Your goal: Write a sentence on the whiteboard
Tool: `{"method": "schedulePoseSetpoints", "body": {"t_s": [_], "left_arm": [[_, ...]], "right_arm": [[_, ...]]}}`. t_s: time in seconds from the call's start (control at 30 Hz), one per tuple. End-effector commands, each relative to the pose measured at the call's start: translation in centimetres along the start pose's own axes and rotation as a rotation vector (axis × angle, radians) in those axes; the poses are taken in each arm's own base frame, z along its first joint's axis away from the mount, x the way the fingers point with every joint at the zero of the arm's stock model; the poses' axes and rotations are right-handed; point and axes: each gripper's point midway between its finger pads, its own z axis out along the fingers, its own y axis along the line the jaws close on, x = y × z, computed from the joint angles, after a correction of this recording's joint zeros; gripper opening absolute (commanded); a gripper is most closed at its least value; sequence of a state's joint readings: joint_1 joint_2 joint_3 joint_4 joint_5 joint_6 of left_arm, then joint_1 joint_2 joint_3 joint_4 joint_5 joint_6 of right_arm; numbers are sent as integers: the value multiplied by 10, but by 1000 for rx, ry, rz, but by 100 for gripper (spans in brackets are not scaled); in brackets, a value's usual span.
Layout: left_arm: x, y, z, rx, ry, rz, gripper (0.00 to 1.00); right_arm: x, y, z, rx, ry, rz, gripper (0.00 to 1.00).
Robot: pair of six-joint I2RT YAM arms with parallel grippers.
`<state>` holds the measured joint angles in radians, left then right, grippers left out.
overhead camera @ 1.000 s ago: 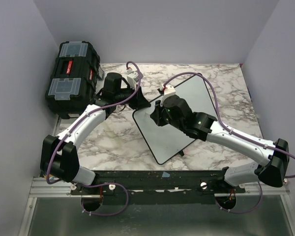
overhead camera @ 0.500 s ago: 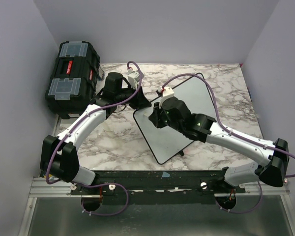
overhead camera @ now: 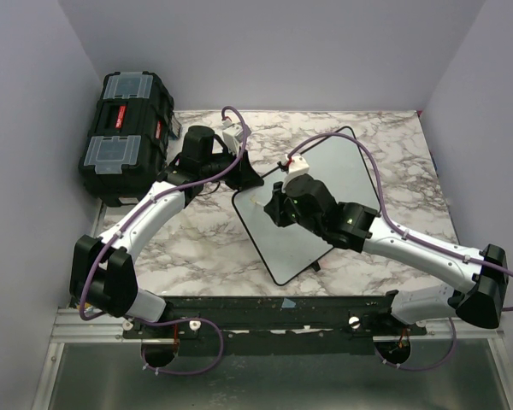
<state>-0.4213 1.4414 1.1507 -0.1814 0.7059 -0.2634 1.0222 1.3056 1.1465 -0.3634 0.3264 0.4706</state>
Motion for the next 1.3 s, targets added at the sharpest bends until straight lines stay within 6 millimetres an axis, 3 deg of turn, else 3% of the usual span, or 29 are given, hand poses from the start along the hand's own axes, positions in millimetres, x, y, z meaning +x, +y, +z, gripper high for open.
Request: {"method": "schedulePoseSetpoints", "body": {"t_s": [0.0, 0.27, 0.47, 0.63, 0.97, 1.27], "left_arm": [[-18, -29, -8, 56, -39, 70, 0], [-19, -31, -8, 53, -43, 74, 0], [-21, -31, -9, 48, -45, 76, 0], [-20, -31, -9, 46, -44, 75, 0], [-21, -30, -7, 41, -43, 78, 0], [-21, -31, -7, 42, -42, 79, 0]], "right_arm": [[8, -17, -2, 83, 8, -11, 1], [17, -20, -6, 83, 58, -56, 1], [35, -12, -5, 25, 126, -58, 1], [38, -4, -5, -13, 143, -56, 1], [19, 10, -1, -54, 101, -56, 1], [-21, 26, -9, -108, -27, -35, 1]]}}
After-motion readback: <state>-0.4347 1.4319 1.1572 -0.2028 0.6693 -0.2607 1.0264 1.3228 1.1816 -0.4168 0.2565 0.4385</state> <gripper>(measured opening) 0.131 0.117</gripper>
